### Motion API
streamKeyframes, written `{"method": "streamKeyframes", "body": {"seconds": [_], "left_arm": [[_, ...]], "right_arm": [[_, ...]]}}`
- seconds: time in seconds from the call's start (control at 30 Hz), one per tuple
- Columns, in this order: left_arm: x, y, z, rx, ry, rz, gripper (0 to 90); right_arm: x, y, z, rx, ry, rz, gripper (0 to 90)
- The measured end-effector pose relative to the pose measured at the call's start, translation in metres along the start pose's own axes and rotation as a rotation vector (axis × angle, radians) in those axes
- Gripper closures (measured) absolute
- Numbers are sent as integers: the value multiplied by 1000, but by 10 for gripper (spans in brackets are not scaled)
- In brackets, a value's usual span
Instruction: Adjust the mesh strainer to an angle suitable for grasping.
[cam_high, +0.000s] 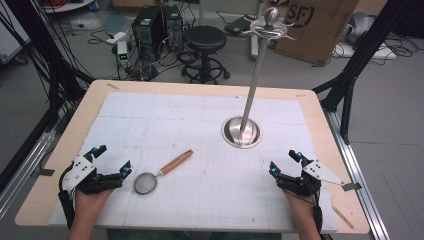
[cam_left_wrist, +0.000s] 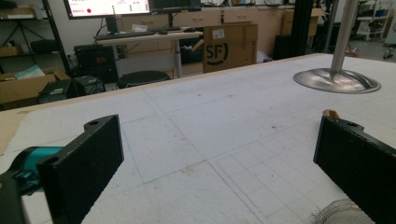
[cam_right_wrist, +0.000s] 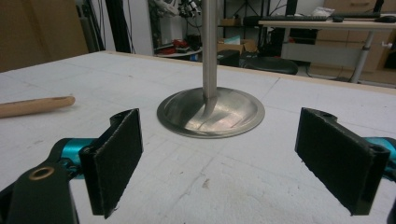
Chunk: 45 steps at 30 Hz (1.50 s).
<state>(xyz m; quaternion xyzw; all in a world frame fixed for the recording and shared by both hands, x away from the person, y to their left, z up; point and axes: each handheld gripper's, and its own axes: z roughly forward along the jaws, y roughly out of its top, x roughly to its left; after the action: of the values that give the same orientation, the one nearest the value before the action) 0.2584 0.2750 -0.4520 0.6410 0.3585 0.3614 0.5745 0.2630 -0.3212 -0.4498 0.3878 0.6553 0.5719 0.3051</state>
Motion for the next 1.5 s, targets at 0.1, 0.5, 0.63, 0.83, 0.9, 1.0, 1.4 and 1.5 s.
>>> {"method": "streamKeyframes", "body": {"seconds": [0.1,0.5,0.63,0.83,0.9,1.0,1.4,1.5], "left_arm": [[-1,1,2,17,9,3,19],[0,1,3,26,-3,2,19],[-1,1,3,29,-13,13,19],[1,1,2,24,-9,2,19],[1,1,3,28,-24,4,19],[-1,5,6,68,-57,-25,19],[-16,33,28,147,-145,-32,19],[-19,40,34,162,-152,-35,19]], "right_arm": [[1,0,0,3,1,1,140],[1,-1,-1,-15,3,-9,140],[1,-1,-1,-15,3,-10,140],[1,-1,-1,-15,2,-14,140],[1,-1,-1,-12,4,-12,140],[1,-1,-1,-15,-3,-3,140],[1,-1,-1,-14,-1,-9,140],[1,-1,-1,-14,-2,-5,140]]}}
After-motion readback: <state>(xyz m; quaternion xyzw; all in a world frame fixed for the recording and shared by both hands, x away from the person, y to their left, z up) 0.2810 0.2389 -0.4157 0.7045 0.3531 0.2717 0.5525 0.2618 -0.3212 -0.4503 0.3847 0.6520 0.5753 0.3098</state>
